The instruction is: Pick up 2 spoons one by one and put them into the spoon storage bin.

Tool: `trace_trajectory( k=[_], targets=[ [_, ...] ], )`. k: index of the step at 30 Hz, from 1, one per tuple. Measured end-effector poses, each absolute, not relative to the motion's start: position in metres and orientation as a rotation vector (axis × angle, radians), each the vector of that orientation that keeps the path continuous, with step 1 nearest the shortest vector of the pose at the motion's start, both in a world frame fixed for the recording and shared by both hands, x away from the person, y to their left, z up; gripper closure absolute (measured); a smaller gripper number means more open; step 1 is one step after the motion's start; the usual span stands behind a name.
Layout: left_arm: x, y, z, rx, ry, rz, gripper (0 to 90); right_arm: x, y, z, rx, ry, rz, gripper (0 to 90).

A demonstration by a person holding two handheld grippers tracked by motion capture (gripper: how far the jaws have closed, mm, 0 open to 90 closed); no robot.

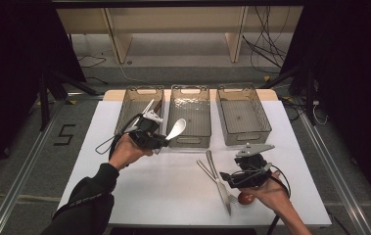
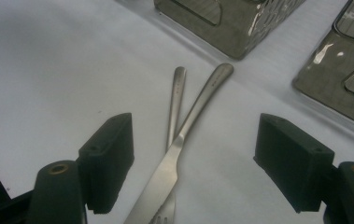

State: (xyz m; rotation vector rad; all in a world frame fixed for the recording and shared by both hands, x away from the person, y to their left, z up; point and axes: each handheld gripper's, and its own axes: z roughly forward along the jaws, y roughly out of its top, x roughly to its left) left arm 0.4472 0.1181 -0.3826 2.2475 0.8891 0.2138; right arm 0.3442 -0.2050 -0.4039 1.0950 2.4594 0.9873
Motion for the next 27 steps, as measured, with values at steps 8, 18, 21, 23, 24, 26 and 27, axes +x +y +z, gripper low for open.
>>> trace_trajectory(
  k=[8,18,21,23,24,26,27],
  targets=[
    [0.463,0.113,-0.378,2.218,0.918,0.233,75.0,0.344,-0.206,-0.404,1.092,2.457,0.993,28.7],
    [0.48,0.105,-0.373,2.198,0.941,0.262,75.0,0.344,-0.205,-0.404,1.09,2.456,0.996,28.7],
    [0.487,0.102,-0.373,2.201,0.948,0.269,75.0,0.344,-0.205,-0.404,1.09,2.456,0.998,28.7],
    [0.491,0.1,-0.373,2.195,0.963,0.267,75.0,0.344,-0.205,-0.404,1.09,2.457,0.997,28.7],
    [0.493,0.099,-0.374,2.186,0.969,0.264,75.0,0.344,-0.205,-0.404,1.09,2.459,0.998,28.7],
    [0.496,0.096,-0.374,2.187,0.971,0.264,75.0,0.344,-0.205,-0.404,1.09,2.457,0.999,28.7],
    [0.498,0.095,-0.374,2.187,0.972,0.268,75.0,0.344,-0.205,-0.404,1.09,2.457,1.0,28.7]
  ],
)
